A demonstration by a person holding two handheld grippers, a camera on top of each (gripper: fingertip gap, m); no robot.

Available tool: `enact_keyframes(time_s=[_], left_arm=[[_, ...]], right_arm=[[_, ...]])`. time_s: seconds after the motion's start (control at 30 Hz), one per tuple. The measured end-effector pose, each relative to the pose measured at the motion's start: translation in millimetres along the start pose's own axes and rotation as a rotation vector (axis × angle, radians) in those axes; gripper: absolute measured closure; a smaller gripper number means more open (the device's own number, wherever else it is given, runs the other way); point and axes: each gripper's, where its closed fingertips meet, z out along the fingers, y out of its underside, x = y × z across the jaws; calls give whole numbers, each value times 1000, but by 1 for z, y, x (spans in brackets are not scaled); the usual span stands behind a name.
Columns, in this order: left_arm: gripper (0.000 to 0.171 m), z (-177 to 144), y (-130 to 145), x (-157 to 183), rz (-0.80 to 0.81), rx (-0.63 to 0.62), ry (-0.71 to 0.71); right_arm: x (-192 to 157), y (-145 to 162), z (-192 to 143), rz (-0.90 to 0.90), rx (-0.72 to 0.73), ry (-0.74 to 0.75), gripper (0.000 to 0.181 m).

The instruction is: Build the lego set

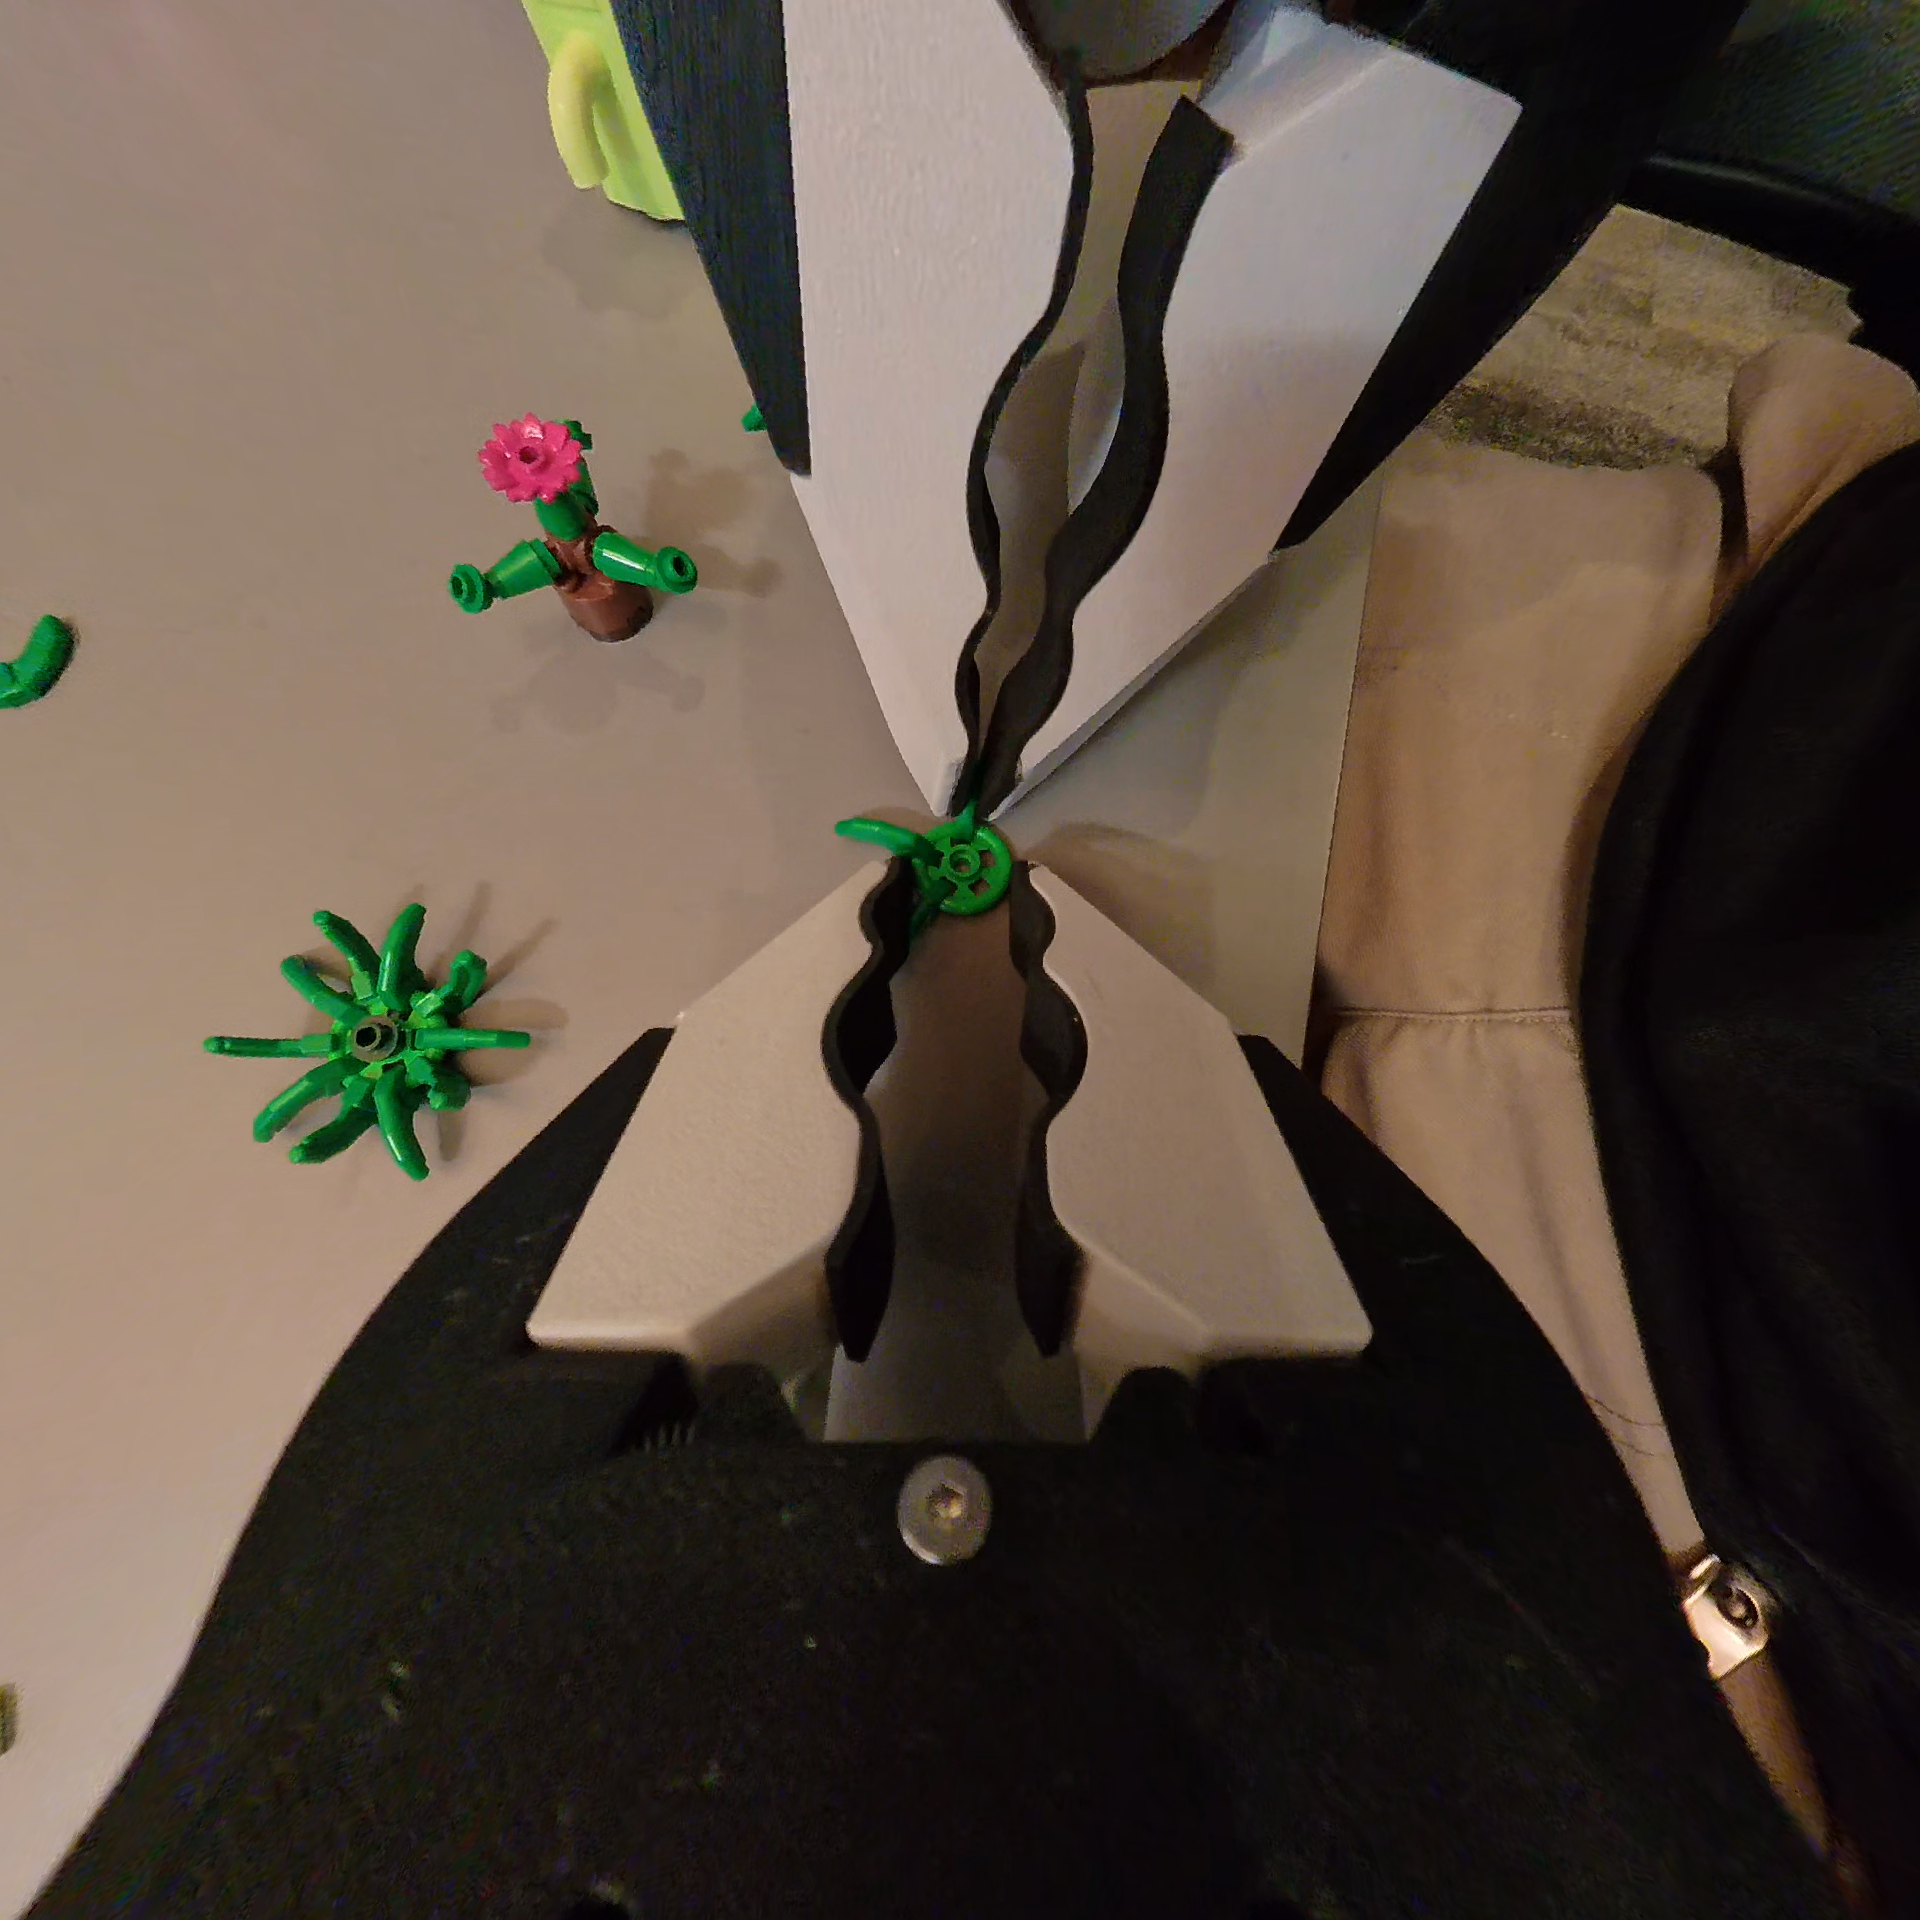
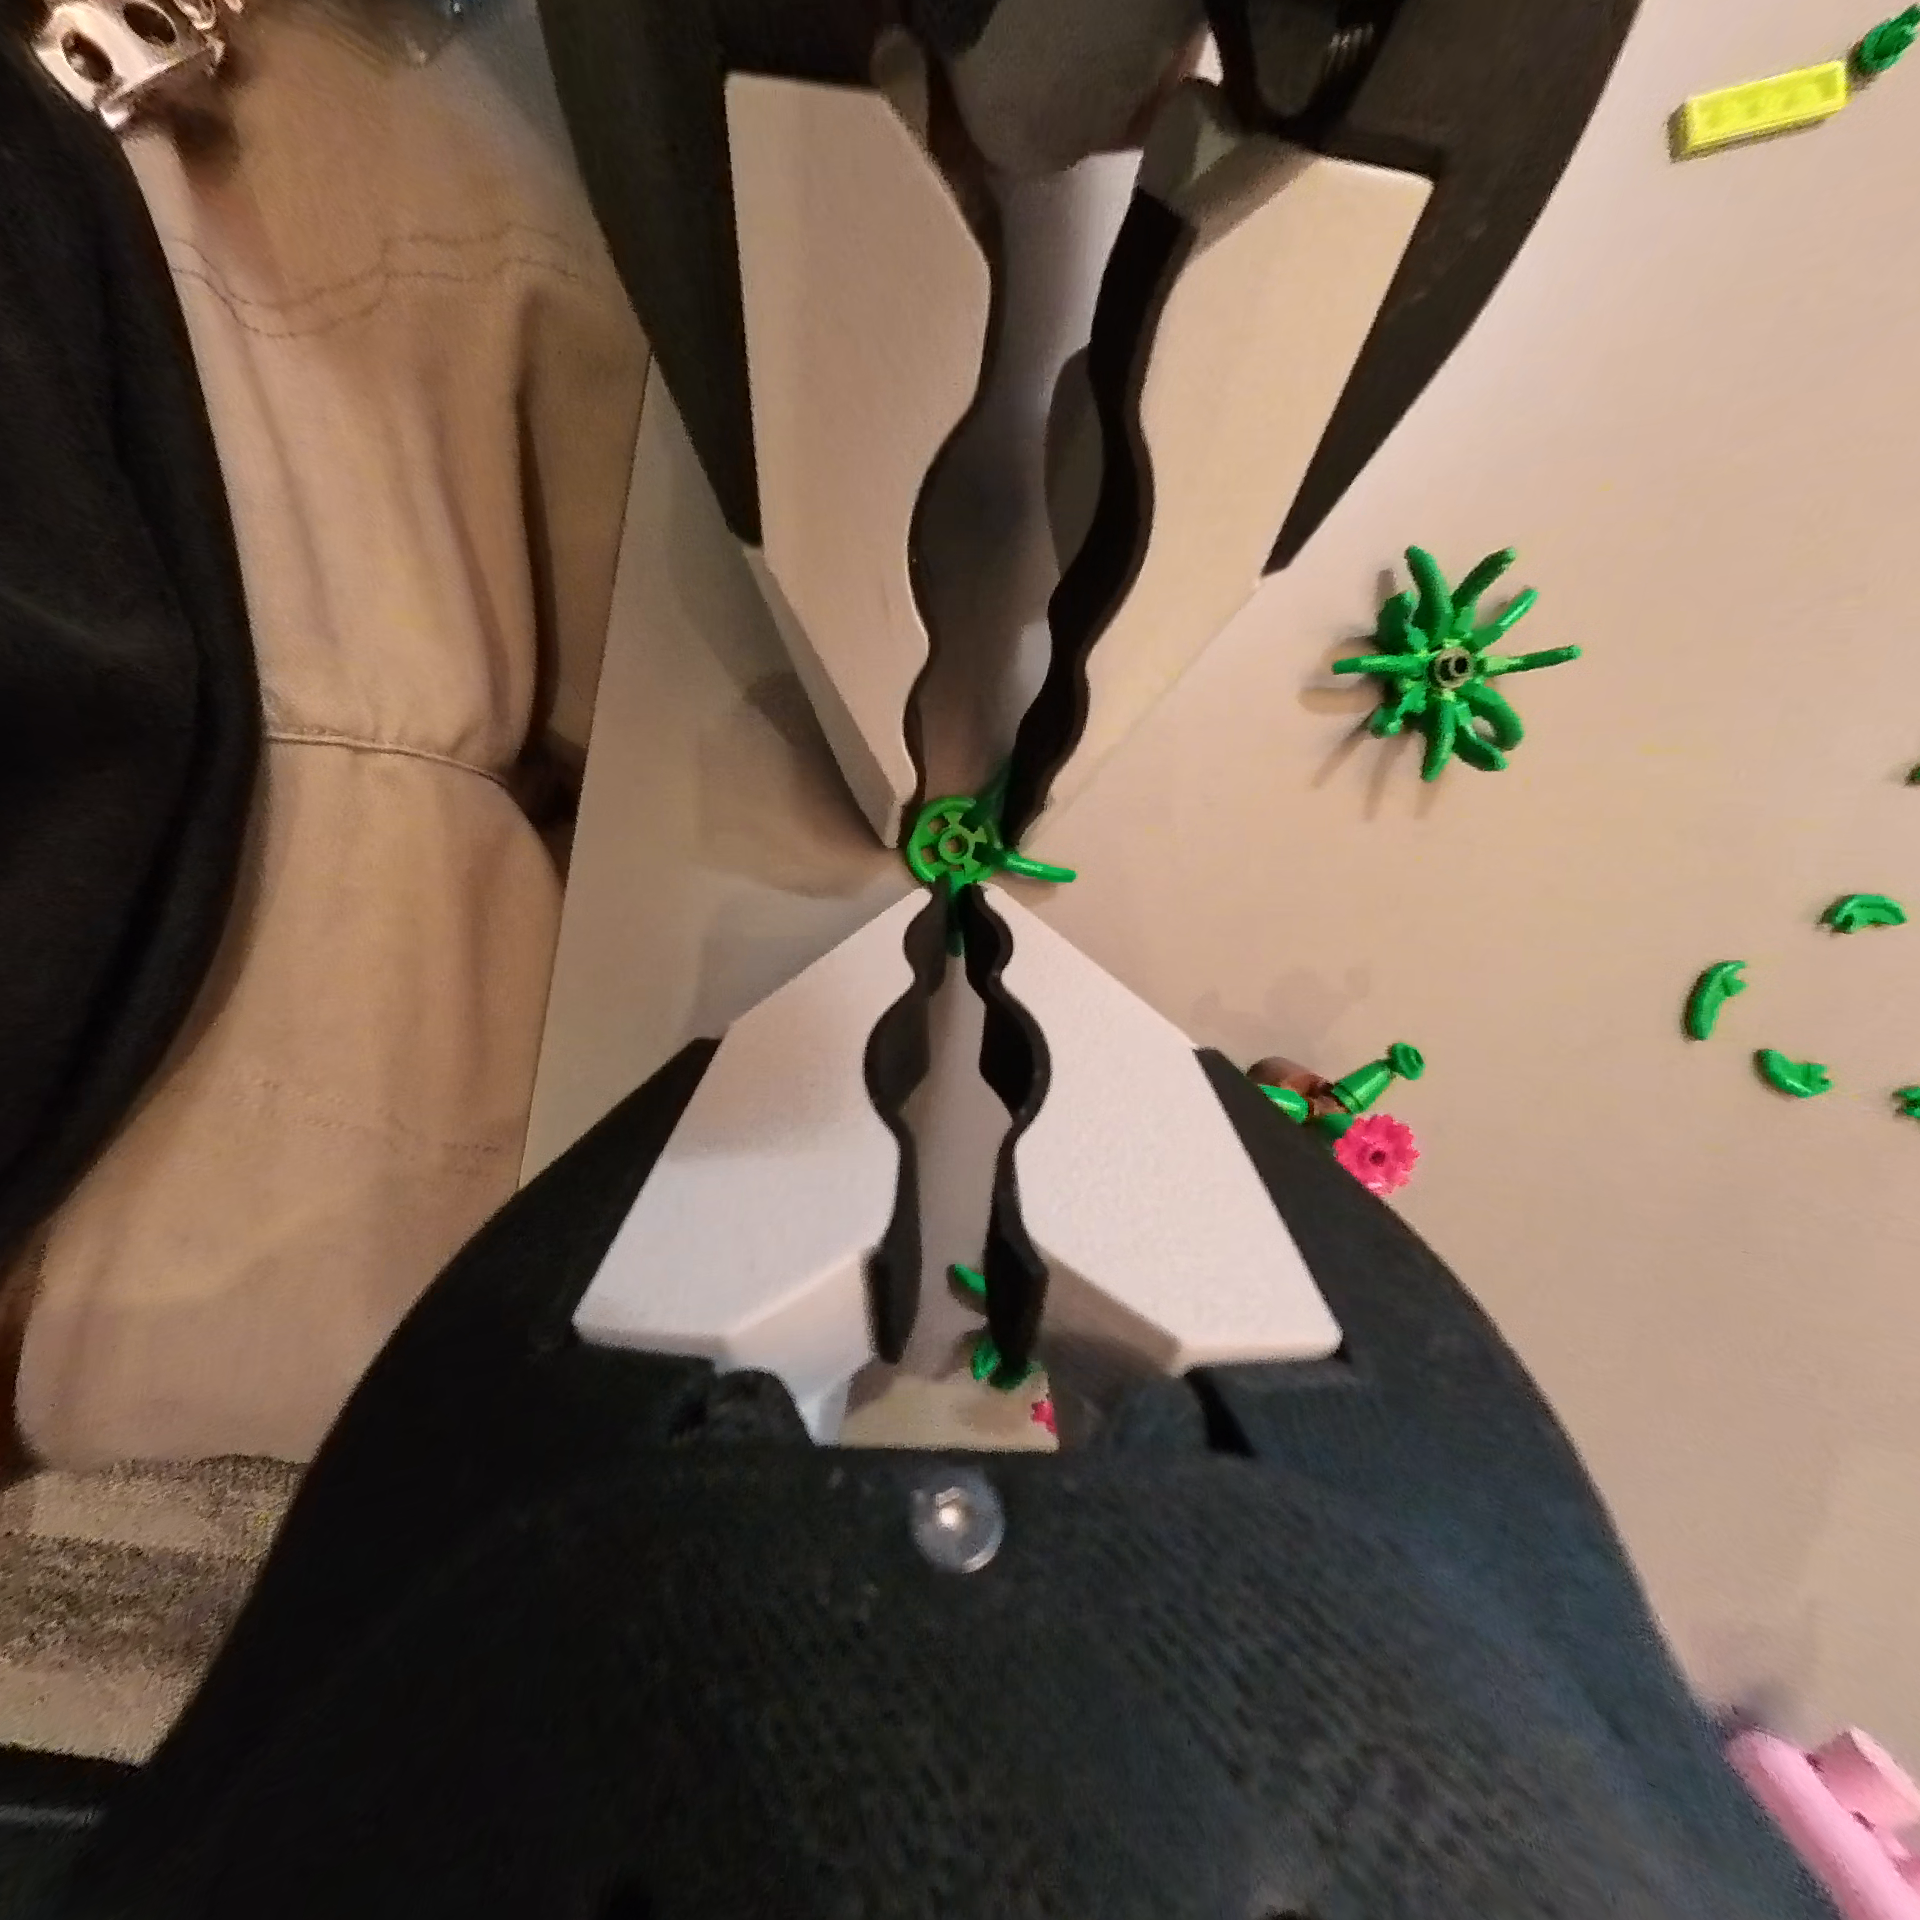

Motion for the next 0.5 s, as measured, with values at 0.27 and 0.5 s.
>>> enact_keyframes(time_s=[0.27,0.5], left_arm=[[153,0,0,0,-3,-1,-1],[152,0,1,0,-9,-2,-2]], right_arm=[[0,1,1,-7,-40,-21,181],[-1,3,2,46,-32,-71,181]])
